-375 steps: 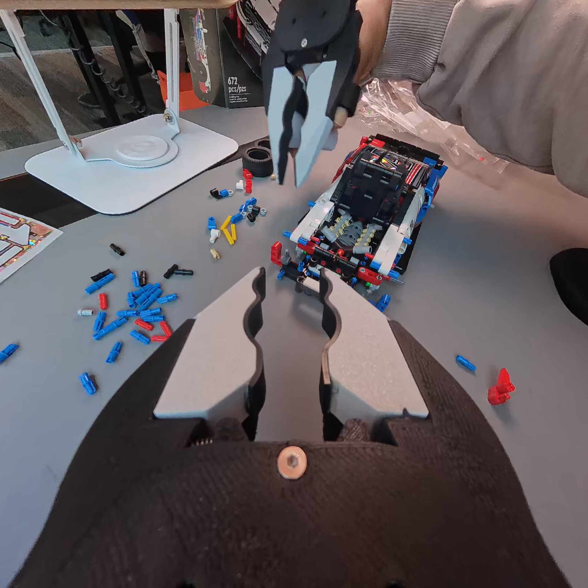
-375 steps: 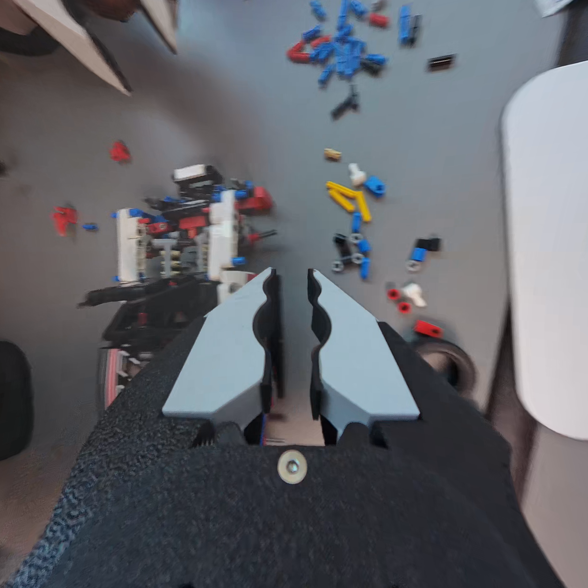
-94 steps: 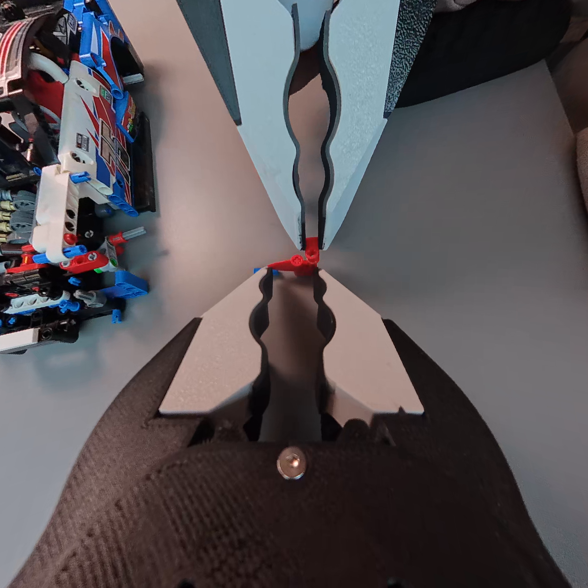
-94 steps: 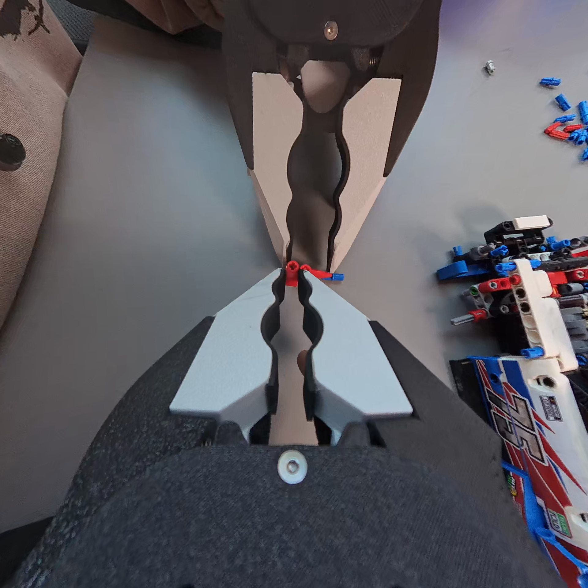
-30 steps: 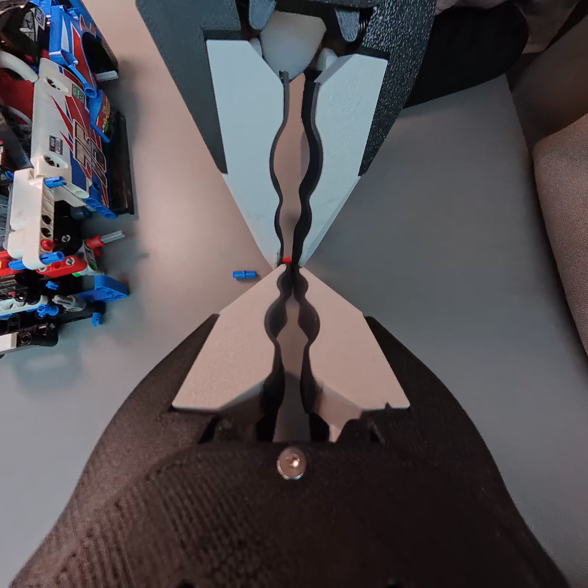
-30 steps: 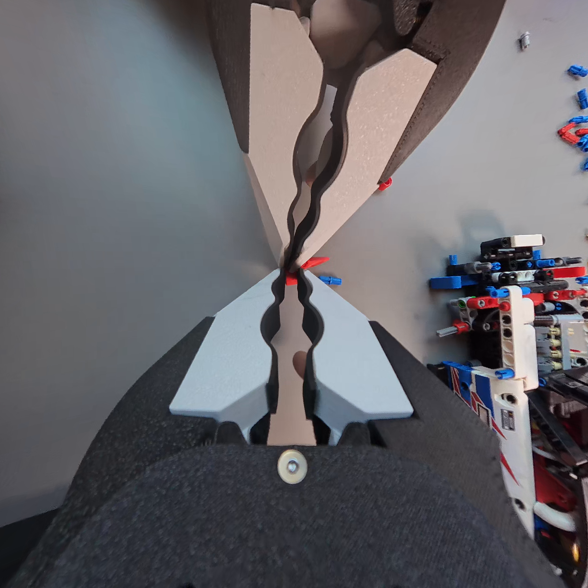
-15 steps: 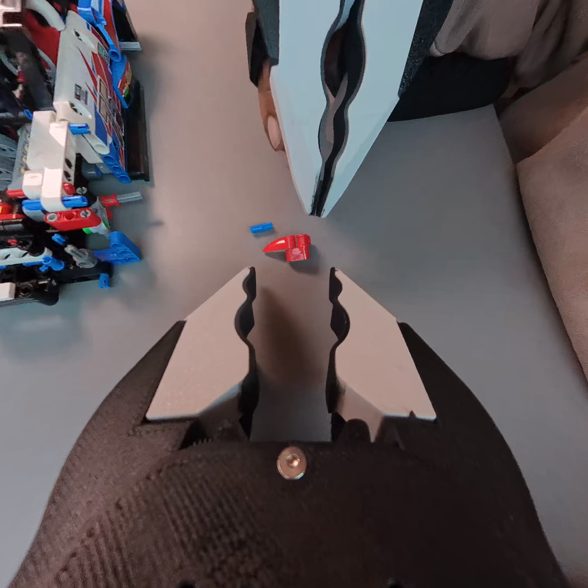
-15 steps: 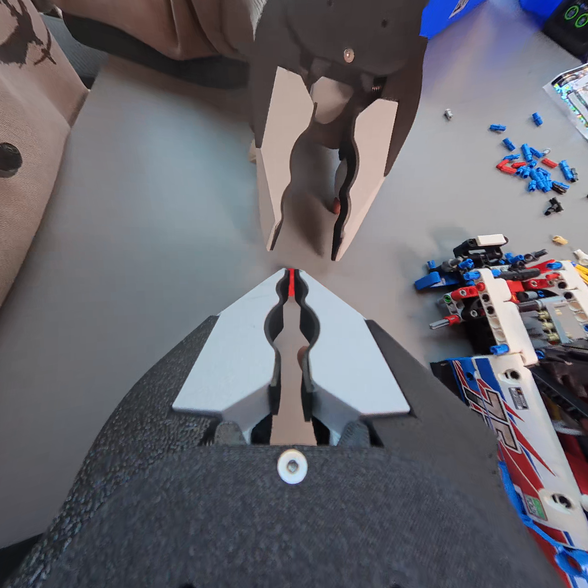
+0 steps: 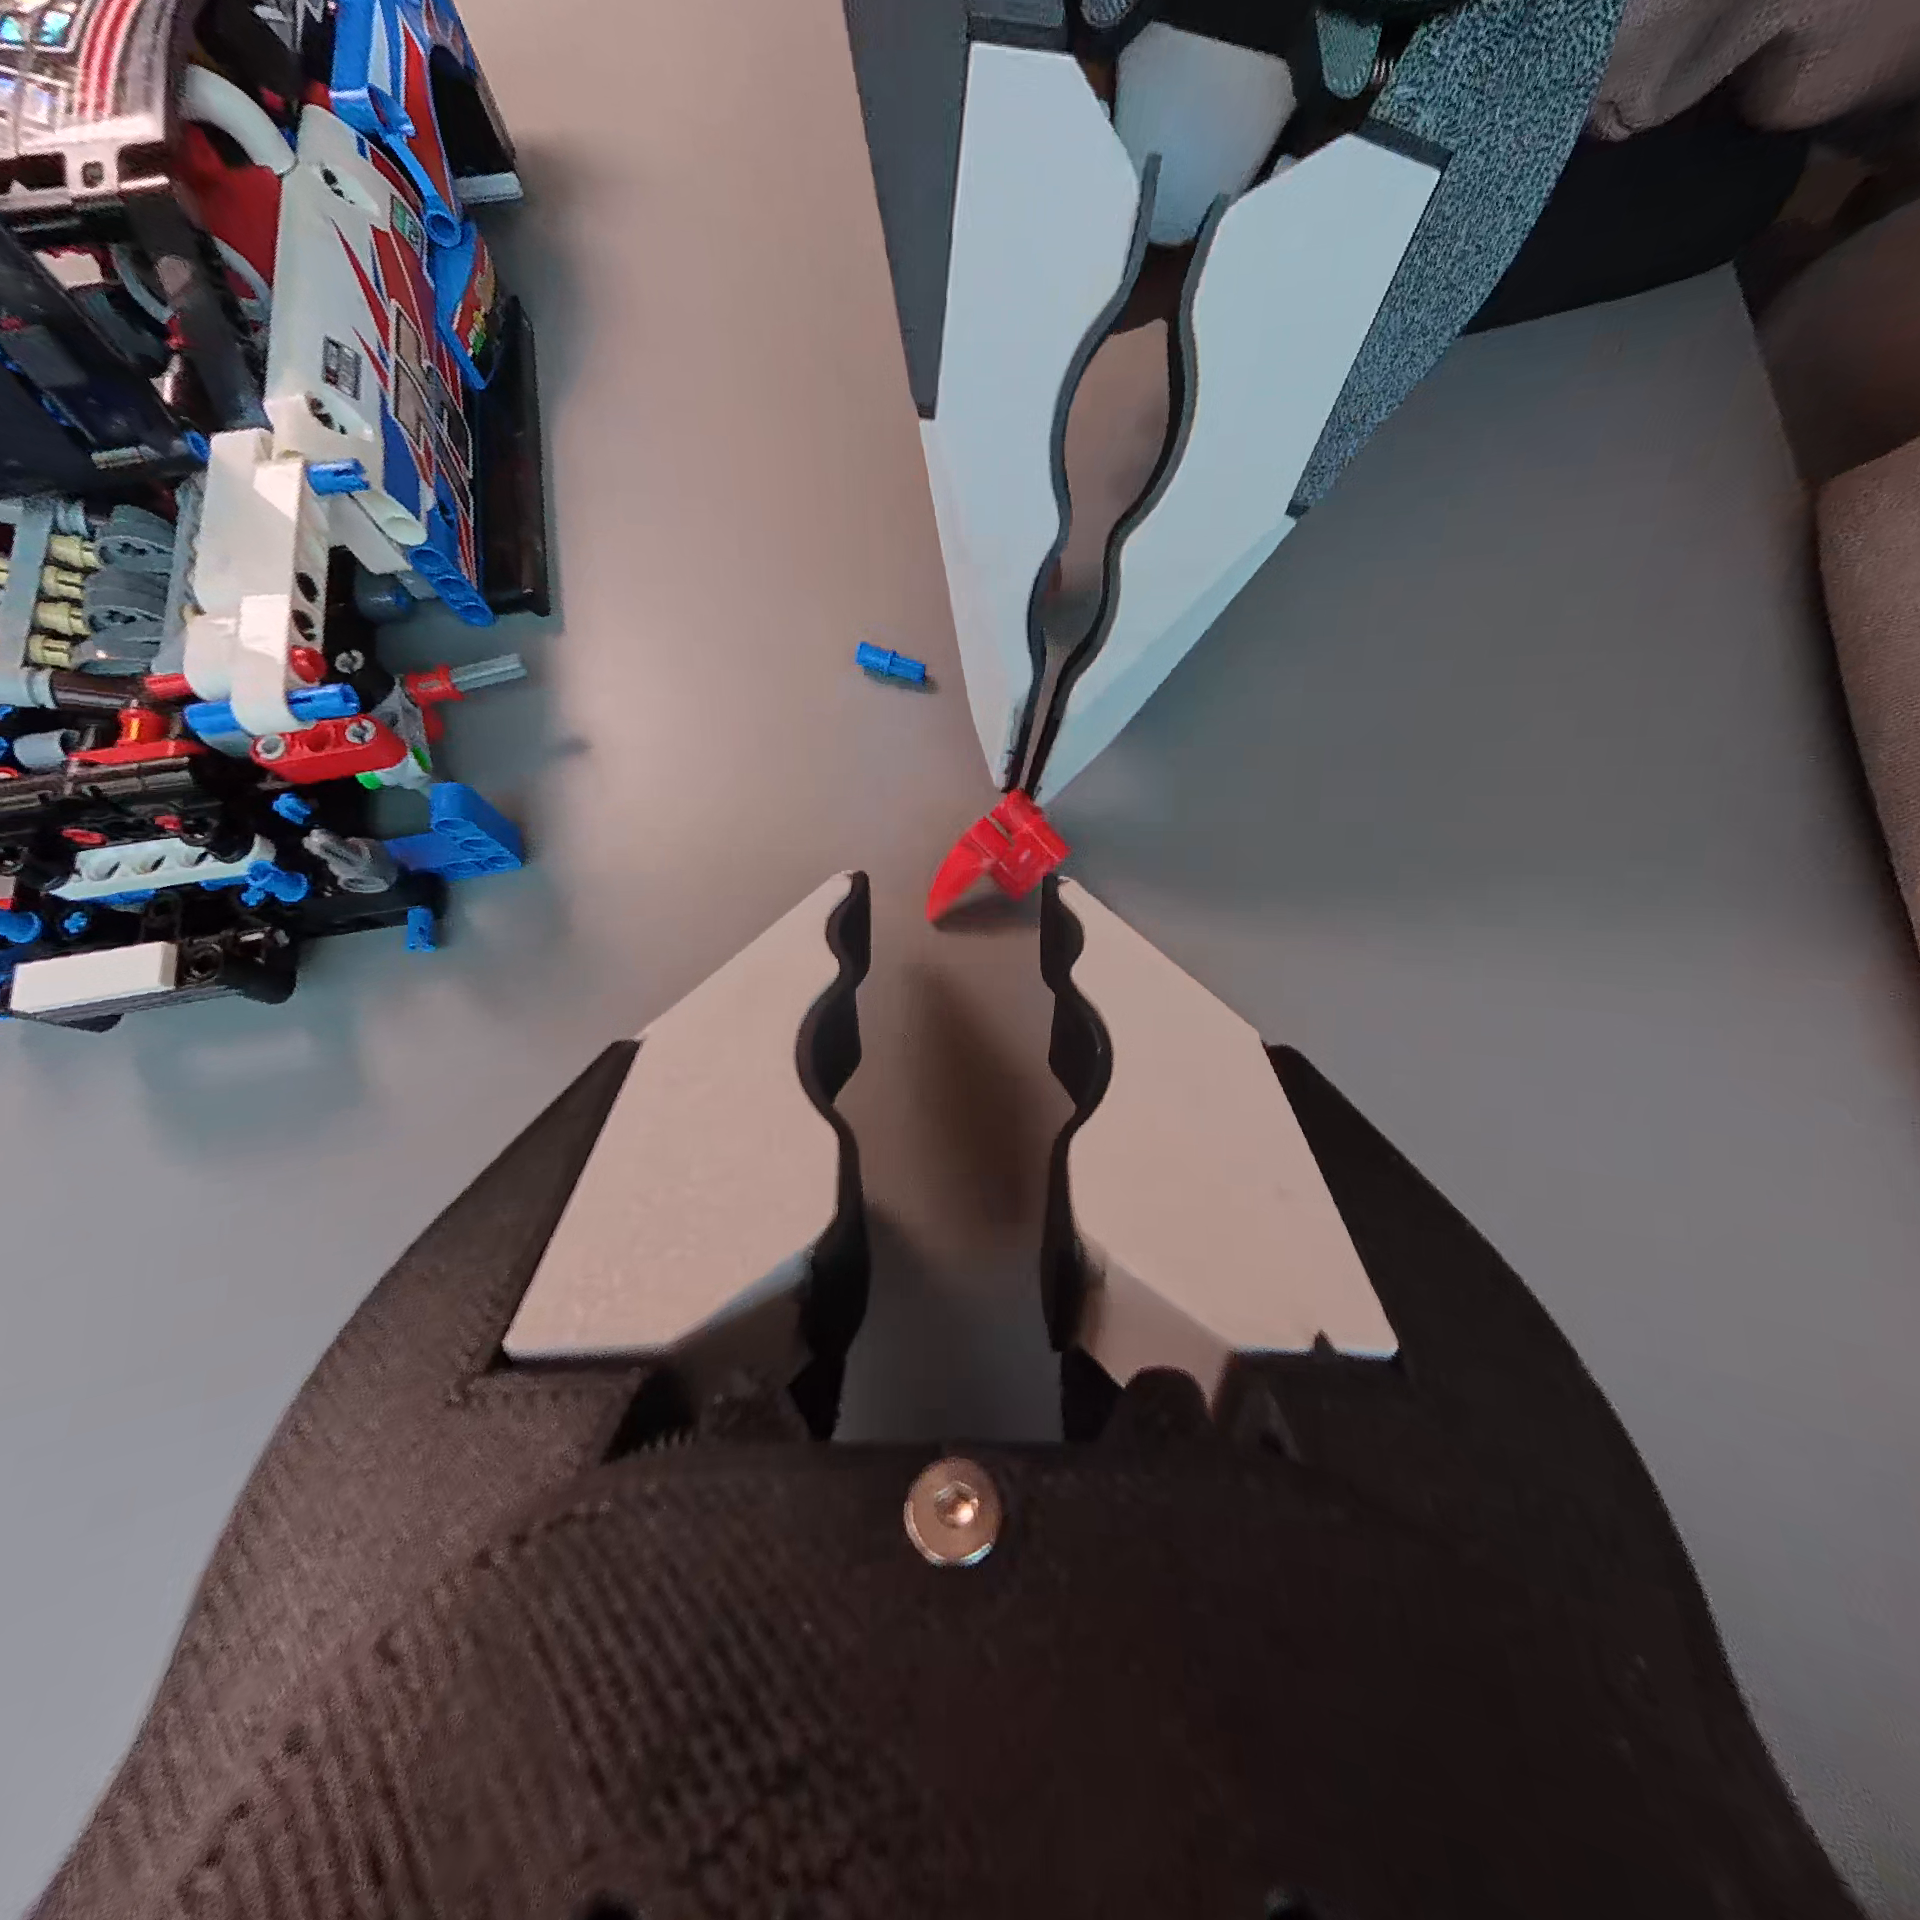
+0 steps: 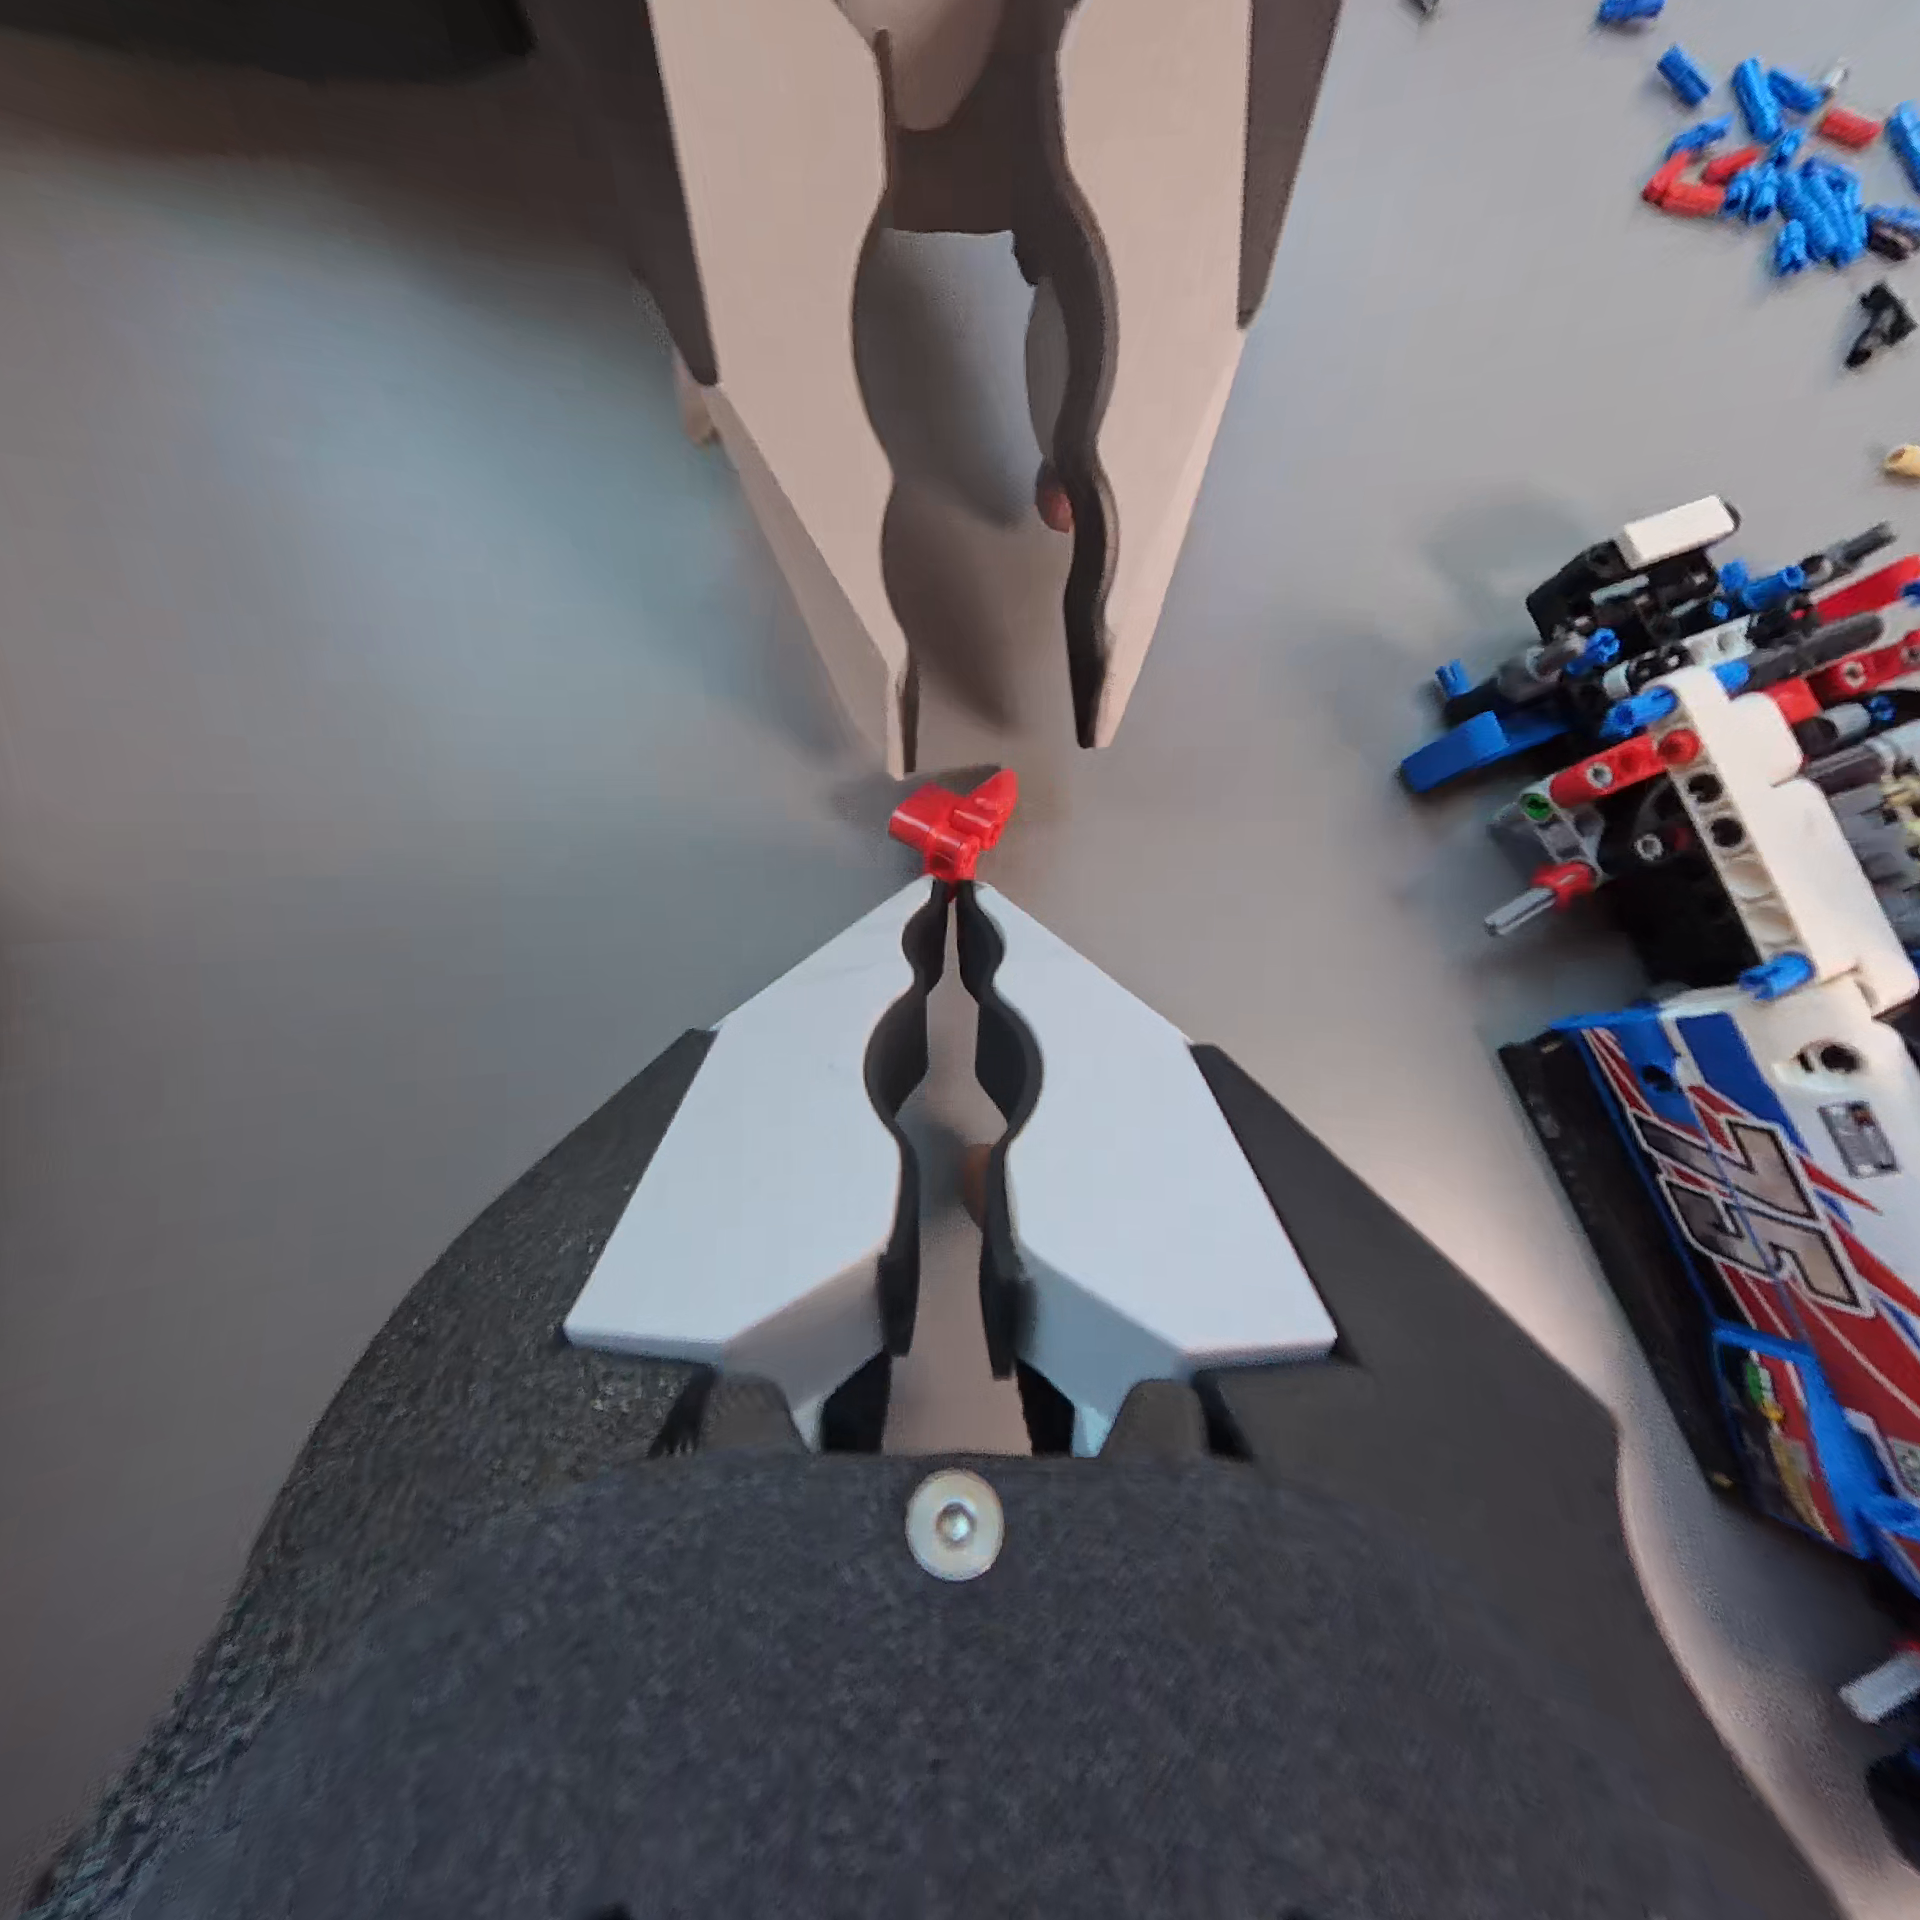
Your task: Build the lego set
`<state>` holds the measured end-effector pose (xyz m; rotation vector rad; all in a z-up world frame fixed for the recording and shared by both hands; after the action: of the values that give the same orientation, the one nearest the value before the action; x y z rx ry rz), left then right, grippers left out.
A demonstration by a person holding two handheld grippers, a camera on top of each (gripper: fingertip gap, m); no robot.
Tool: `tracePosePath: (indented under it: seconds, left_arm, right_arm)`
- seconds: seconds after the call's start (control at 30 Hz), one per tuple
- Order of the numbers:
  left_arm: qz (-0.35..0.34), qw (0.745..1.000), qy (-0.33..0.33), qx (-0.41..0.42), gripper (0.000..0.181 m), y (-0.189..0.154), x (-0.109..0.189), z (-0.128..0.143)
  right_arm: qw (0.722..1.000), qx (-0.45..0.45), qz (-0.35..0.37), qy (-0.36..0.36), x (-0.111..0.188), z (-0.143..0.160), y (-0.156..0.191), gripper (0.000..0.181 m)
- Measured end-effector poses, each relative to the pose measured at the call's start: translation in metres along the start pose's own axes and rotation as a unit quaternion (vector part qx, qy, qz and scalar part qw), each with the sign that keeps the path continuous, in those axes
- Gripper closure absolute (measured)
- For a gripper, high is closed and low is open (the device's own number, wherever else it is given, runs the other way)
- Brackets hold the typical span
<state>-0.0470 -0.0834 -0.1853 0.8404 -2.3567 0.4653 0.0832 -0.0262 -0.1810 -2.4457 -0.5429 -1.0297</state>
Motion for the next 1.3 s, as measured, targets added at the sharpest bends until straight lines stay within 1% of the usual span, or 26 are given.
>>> tracePosePath:
  seconds: [0.07, 0.1, 0.17, 0.23, 0.27, 0.37, 0.4, 0.43, 0.53, 0.6, 0.67, 0.7, 0.77, 0.93, 1.1, 1.17, 1.2, 1.27, 1.3]
  left_arm:
    - [0.008, 1.0, -0.014, -0.004, 0.145, 0.0, 0.004, -0.001]
    - [0.016, 1.0, -0.025, -0.008, 0.141, -0.001, 0.006, -0.002]
    - [0.046, 0.998, -0.046, -0.017, 0.134, -0.006, 0.01, -0.006]
    - [0.065, 0.995, -0.075, -0.022, 0.135, -0.012, 0.013, -0.012]
    - [0.076, 0.993, -0.089, -0.023, 0.139, -0.016, 0.015, -0.015]
    - [0.084, 0.988, -0.124, -0.032, 0.152, -0.023, 0.021, -0.024]
    - [0.075, 0.988, -0.128, -0.039, 0.161, -0.023, 0.023, -0.025]
    - [0.068, 0.988, -0.13, -0.047, 0.165, -0.023, 0.024, -0.026]
    - [0.046, 0.989, -0.128, -0.062, 0.165, -0.023, 0.024, -0.027]
    - [0.03, 0.989, -0.127, -0.071, 0.166, -0.024, 0.024, -0.028]
    - [0.024, 0.988, -0.133, -0.076, 0.165, -0.023, 0.025, -0.029]
    - [0.021, 0.987, -0.137, -0.077, 0.166, -0.023, 0.025, -0.03]
    - [0.019, 0.987, -0.137, -0.081, 0.166, -0.024, 0.025, -0.03]
    - [0.025, 0.985, -0.15, -0.075, 0.166, -0.024, 0.028, -0.032]
    - [0.032, 0.987, -0.146, -0.059, 0.166, -0.021, 0.021, -0.029]
    - [0.024, 0.988, -0.152, -0.029, 0.165, -0.016, 0.02, -0.029]
    - [0.021, 0.987, -0.161, -0.011, 0.163, -0.012, 0.022, -0.029]
    - [0.032, 0.982, -0.183, 0.038, 0.155, -0.004, 0.027, -0.028]
    - [0.036, 0.978, -0.193, 0.068, 0.154, 0.002, 0.029, -0.028]
  right_arm:
    - [0.999, 0.013, -0.014, -0.036, 0.006, -0.002, -0.003, 0.18]
    - [0.997, 0.028, -0.032, -0.062, 0.012, -0.003, -0.004, 0.181]
    - [0.987, 0.061, -0.053, -0.138, 0.025, -0.005, -0.008, 0.181]
    - [0.978, 0.056, -0.071, -0.187, 0.037, -0.009, -0.014, 0.181]
    - [0.976, 0.06, -0.07, -0.2, 0.041, -0.011, -0.016, 0.181]
    - [0.974, 0.075, -0.051, -0.208, 0.042, -0.013, -0.018, 0.181]
    - [0.973, 0.074, -0.049, -0.215, 0.041, -0.013, -0.017, 0.181]
    - [0.972, 0.072, -0.046, -0.22, 0.041, -0.012, -0.016, 0.181]
    - [0.973, 0.064, -0.021, -0.221, 0.041, -0.01, -0.014, 0.18]
    - [0.972, 0.057, -0.021, -0.228, 0.043, -0.011, -0.011, 0.153]
    - [0.97, 0.047, -0.024, -0.237, 0.044, -0.014, -0.008, 0.149]
    - [0.97, 0.051, -0.017, -0.235, 0.043, -0.016, -0.008, 0.151]
    - [0.97, 0.06, 0.002, -0.234, 0.042, -0.019, -0.008, 0.166]
    - [0.968, 0.063, 0.004, -0.243, 0.045, -0.021, -0.009, 0.167]
    - [0.972, 0.069, 0.014, -0.225, 0.042, -0.017, -0.008, 0.167]
    - [0.974, 0.064, 0.031, -0.214, 0.042, -0.017, -0.012, 0.167]
    - [0.975, 0.069, 0.051, -0.206, 0.043, -0.018, -0.014, 0.167]
    - [0.974, 0.101, 0.099, -0.177, 0.044, -0.016, -0.018, 0.167]
    - [0.971, 0.121, 0.122, -0.165, 0.045, -0.015, -0.019, 0.167]
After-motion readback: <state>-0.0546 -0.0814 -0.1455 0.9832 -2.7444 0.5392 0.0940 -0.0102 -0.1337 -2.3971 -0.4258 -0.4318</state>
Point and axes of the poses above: each gripper's, where its closed fingertips meet, x back along the fingers, z out of its underside, y = z × x across the jaws, the point moved 9 cm from there along x, back along the fingers, and after that the axes turned 10 degrees about x, right-handed, at the moved point
